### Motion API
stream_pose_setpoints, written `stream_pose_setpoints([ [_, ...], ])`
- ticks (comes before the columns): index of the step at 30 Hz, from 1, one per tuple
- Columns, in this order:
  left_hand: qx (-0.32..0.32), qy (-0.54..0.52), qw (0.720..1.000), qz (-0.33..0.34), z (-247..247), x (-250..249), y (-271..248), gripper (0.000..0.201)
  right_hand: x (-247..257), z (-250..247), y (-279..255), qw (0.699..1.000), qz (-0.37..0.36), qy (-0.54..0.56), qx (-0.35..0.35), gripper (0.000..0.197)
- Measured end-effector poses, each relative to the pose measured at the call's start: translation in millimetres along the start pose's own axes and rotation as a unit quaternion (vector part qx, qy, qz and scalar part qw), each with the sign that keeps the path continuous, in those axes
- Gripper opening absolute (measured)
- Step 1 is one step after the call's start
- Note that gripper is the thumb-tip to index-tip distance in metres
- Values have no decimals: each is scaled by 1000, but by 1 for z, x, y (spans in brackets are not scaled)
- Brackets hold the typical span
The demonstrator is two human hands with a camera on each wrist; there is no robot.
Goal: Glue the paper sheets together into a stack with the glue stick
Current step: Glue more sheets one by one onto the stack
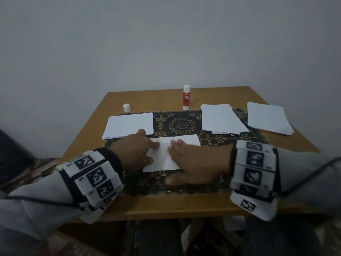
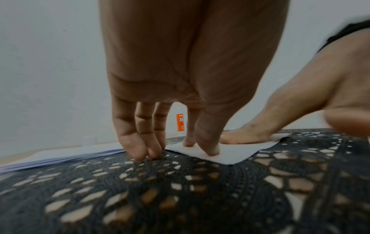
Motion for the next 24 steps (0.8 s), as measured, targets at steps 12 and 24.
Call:
stream_pose_setpoints([
  [12, 3, 2, 1000, 11, 1, 2, 6, 56, -2, 10, -24, 1000, -7, -12, 18, 96],
  [24, 4, 20, 1000, 21, 2, 2, 11, 55, -25, -9, -6, 1000, 10, 9, -12, 70],
])
Point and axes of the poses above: each hand's wrist, its own y-axis towards the middle knuckle, its own z-axis out of the palm, x = y × z, the point moved 10 cm from there along y, towards the middle knuckle, and after that the axes turned 11 degrees about -x, right-handed, at the moved point
